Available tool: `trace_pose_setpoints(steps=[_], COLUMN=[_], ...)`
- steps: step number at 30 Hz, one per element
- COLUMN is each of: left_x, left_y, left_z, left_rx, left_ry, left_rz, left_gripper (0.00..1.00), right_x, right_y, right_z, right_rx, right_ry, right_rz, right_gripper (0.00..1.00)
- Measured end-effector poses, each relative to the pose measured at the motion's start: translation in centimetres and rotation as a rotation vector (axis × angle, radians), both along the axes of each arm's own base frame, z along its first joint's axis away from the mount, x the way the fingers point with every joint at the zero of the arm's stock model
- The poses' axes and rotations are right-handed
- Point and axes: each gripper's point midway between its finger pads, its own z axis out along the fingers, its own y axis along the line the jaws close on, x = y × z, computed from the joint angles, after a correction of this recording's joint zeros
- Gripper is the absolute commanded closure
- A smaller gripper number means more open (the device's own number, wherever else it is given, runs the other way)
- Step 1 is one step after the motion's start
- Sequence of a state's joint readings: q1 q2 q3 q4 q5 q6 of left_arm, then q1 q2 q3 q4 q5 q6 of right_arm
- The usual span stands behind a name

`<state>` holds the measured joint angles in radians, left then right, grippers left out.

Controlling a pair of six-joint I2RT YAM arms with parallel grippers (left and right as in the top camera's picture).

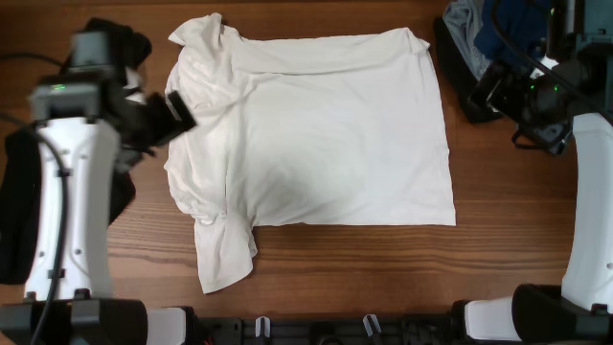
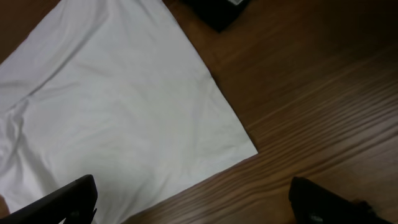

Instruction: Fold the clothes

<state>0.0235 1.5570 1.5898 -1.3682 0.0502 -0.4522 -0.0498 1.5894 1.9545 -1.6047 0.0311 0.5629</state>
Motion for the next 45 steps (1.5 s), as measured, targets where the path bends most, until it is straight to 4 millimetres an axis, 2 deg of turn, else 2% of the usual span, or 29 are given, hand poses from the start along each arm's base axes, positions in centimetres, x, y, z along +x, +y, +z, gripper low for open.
trace_pose_setpoints(steps=[3,5,7,9,11,16,22,24,28,30,32,36,37,38,39,40,41,42,45], left_x=[-1.3,-3.2,-5.7,-8.3,-10.3,-14.3,-16.6,-17.3,-19.9,-20.5,-20.2,-17.9,-17.8,-17.5,-17.2,-17.2,-17.2,-17.2,-17.3], left_y=[-2.5,-3.5,-3.5,-4.0,-5.6,-10.2,-11.0,-11.0,-10.2,-10.0,-10.3,-11.7,-11.7,-11.6,-11.5,-11.4,-11.3,-11.2,-10.5], left_z=[-1.6,-4.2,-7.1,-9.8,-11.5,-13.9,-17.1,-17.9,-19.6,-20.3,-20.6,-21.1,-21.1,-21.2,-21.2,-21.2,-21.2,-21.2,-21.3], left_rx=[0.032,0.049,0.062,0.056,0.048,0.074,0.051,0.043,0.052,0.049,0.025,-0.039,-0.038,-0.027,-0.02,-0.017,-0.012,-0.003,0.032], left_ry=[0.064,0.152,0.258,0.358,0.42,0.483,0.517,0.531,0.6,0.606,0.589,0.488,0.481,0.463,0.448,0.445,0.443,0.442,0.443], left_rz=[0.026,0.076,0.145,0.178,0.145,0.009,0.046,0.054,0.097,0.113,0.112,0.05,0.04,0.0,-0.023,-0.032,-0.038,-0.046,-0.053], left_gripper=[0.0,0.0,0.0,0.0,0.0,0.01,0.05,0.06,0.08,0.11,0.11,0.15,0.2,0.29,0.51,0.67,0.91,0.96,0.96], right_x=[-1.2,-2.1,-2.4,-2.3,-1.7,-0.7,-0.9,-0.9,-0.8,-0.6,-0.6,-0.4,-0.3,-0.3,-0.2,-0.2,-0.2,-0.1,-0.1], right_y=[-0.8,-1.2,-1.3,-1.4,-1.4,-0.2,0.6,0.7,0.8,0.8,0.8,0.8,0.8,0.8,0.8,0.8,0.9,0.9,0.9], right_z=[-1.1,-2.6,-4.4,-6.4,-8.2,-12.6,-14.8,-14.9,-14.8,-14.8,-14.8,-14.8,-14.8,-14.8,-14.8,-14.8,-14.8,-14.7,-14.7], right_rx=[-0.02,-0.032,-0.038,-0.039,-0.039,0.012,0.04,0.041,0.044,0.043,0.043,0.041,0.041,0.042,0.043,0.044,0.045,0.045,0.042], right_ry=[0.04,0.088,0.128,0.154,0.153,0.16,0.178,0.178,0.172,0.166,0.165,0.156,0.154,0.152,0.15,0.149,0.147,0.144,0.143], right_rz=[-0.093,-0.138,-0.165,-0.178,-0.178,-0.064,0.009,0.021,0.033,0.037,0.041,0.044,0.045,0.045,0.049,0.049,0.049,0.051,0.064], right_gripper=[0.0,0.0,0.01,0.01,0.01,0.0,0.01,0.0,0.0,0.0,0.01,0.0,0.01,0.0,0.01,0.01,0.03,0.06,0.13])
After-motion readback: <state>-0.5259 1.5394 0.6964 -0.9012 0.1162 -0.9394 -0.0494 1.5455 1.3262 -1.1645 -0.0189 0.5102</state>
